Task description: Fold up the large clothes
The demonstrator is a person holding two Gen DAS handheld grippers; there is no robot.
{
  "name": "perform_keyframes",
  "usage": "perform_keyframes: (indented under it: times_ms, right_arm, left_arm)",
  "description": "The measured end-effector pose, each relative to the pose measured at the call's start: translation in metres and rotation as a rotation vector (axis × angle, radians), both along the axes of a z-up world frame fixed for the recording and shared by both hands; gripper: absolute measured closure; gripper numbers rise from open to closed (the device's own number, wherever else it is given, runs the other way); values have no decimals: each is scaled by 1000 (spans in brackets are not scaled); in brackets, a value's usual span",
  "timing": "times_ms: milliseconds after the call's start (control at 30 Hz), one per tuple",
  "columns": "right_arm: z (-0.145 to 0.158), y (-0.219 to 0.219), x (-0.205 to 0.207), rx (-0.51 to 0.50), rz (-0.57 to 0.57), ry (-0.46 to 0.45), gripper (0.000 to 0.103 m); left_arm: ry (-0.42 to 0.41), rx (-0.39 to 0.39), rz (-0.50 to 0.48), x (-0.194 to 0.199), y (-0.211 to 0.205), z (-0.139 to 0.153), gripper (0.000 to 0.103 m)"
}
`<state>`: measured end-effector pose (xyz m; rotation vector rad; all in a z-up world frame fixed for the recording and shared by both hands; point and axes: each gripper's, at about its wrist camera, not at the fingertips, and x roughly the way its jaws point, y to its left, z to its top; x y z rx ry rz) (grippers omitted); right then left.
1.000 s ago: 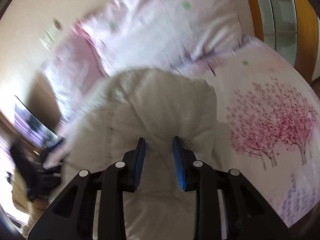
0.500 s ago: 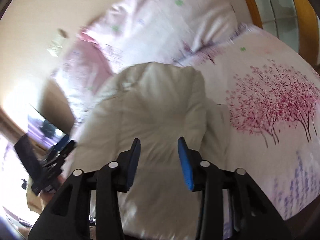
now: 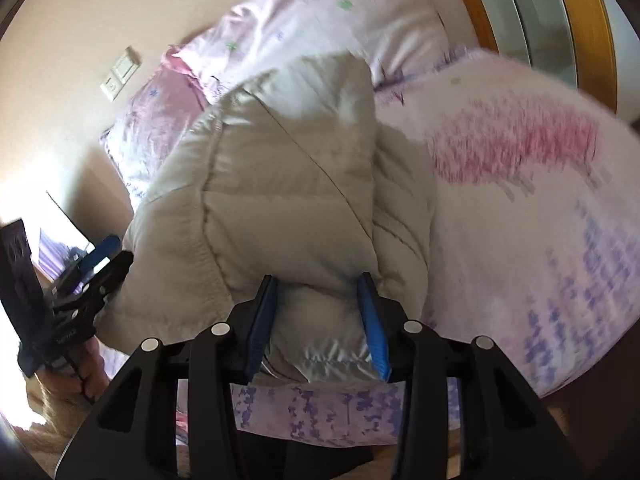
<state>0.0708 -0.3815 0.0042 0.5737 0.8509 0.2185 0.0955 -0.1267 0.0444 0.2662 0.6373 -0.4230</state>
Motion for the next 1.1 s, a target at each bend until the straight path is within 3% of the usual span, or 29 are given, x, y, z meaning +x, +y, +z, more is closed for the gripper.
perform_keyframes:
  times_ms: [167, 533, 633, 700, 800, 867, 1100]
  right_arm:
    - [-13, 1, -3, 37, -15, 3, 61]
    - [-10, 1, -7, 49, -51, 3, 59]
    - [4, -10, -6, 98, -45, 17, 51]
    - [16, -22, -5, 144, -57, 0, 29]
    - [35, -41, 2, 171, -74, -17, 6]
    - [39, -48, 12, 189, -57, 15, 1]
    - [31, -61, 56, 204, -6, 168, 1]
  left_arm:
    - [54, -34, -7, 7, 0, -11, 11]
    - [34, -45, -1, 3, -1, -12, 9]
    - [51, -129, -12, 4, 16, 3, 10]
    - [62, -209, -6, 8, 33, 14, 10]
    - [116, -326, 27, 27, 62, 24, 10]
    - [177, -384, 52, 46, 79, 23, 10]
    - [376, -536, 45, 86, 100, -1, 10]
